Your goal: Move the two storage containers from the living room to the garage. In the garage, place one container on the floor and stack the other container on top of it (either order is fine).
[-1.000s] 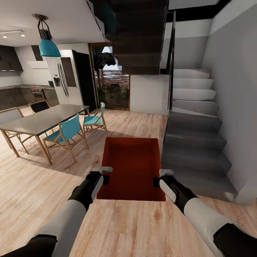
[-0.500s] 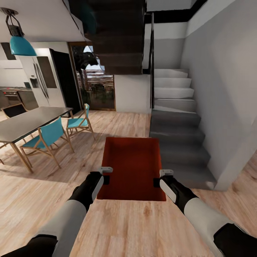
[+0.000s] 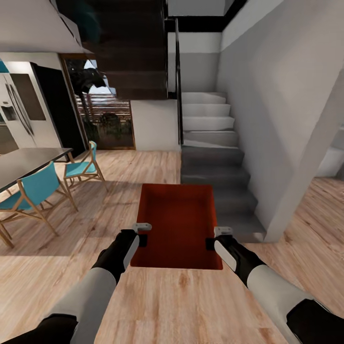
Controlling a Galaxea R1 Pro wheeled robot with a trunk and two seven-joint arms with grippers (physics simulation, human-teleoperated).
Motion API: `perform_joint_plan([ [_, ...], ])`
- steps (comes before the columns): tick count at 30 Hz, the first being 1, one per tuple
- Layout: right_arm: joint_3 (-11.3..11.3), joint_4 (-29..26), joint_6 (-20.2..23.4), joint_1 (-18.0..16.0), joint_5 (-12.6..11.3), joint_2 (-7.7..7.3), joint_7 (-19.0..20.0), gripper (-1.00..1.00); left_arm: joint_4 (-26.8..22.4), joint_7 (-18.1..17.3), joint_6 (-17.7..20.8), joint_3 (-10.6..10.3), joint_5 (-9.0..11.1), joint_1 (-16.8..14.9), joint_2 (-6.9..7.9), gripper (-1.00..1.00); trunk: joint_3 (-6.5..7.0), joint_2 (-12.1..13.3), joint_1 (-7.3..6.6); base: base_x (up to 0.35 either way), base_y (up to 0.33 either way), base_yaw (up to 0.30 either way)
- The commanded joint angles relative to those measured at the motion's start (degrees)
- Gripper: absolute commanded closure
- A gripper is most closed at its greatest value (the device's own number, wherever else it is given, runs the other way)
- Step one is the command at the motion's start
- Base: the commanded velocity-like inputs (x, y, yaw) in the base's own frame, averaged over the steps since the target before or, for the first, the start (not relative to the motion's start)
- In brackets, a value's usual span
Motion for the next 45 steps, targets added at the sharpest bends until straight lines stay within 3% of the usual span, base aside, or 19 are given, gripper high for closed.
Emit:
perform_joint_plan([
  [1, 0.08, -0.19, 0.26, -0.18, 2.1, -0.49, -0.76, 1.0, 3.0, 0.52, 1.84, -0.47, -0.75, -0.01, 1.03, 1.0, -0.12, -0.15, 0.04, 0.0, 0.0, -0.281],
  [45, 0.08, -0.22, 0.26, -0.18, 2.1, -0.49, -0.76, 1.0, 3.0, 0.54, 1.84, -0.47, -0.74, -0.01, 1.02, 1.0, -0.12, -0.15, 0.04, 0.0, 0.0, -0.281],
])
